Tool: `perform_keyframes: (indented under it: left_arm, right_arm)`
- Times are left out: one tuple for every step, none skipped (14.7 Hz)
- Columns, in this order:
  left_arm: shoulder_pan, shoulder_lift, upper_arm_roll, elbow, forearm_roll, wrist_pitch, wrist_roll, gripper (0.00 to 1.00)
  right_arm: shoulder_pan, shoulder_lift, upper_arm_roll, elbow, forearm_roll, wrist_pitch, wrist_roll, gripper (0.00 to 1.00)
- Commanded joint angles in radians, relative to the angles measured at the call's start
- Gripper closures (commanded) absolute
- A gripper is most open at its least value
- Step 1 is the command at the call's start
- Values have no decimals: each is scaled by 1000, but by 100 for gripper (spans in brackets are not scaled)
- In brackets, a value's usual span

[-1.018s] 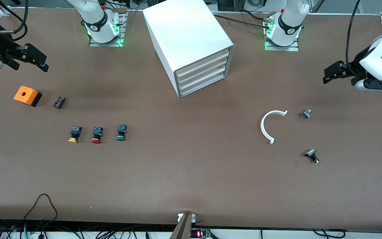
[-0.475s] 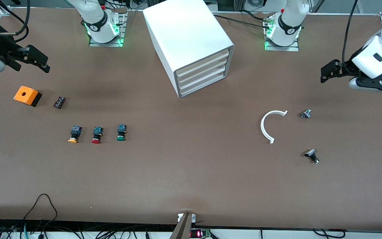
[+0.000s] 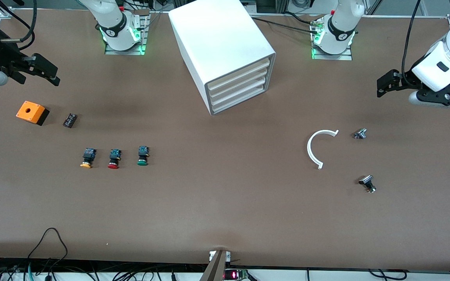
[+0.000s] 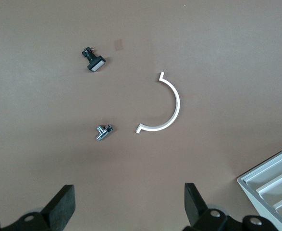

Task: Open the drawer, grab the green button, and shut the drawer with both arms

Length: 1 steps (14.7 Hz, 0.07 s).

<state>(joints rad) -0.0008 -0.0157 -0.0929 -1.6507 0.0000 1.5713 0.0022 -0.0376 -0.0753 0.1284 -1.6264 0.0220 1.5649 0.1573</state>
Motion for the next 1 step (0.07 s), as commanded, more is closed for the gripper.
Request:
perform_keyframes:
  left_arm:
    - [7, -4, -2, 11, 11, -2, 21, 0]
  right_arm:
    - [-11, -3, 11, 6, 4, -8, -5, 1]
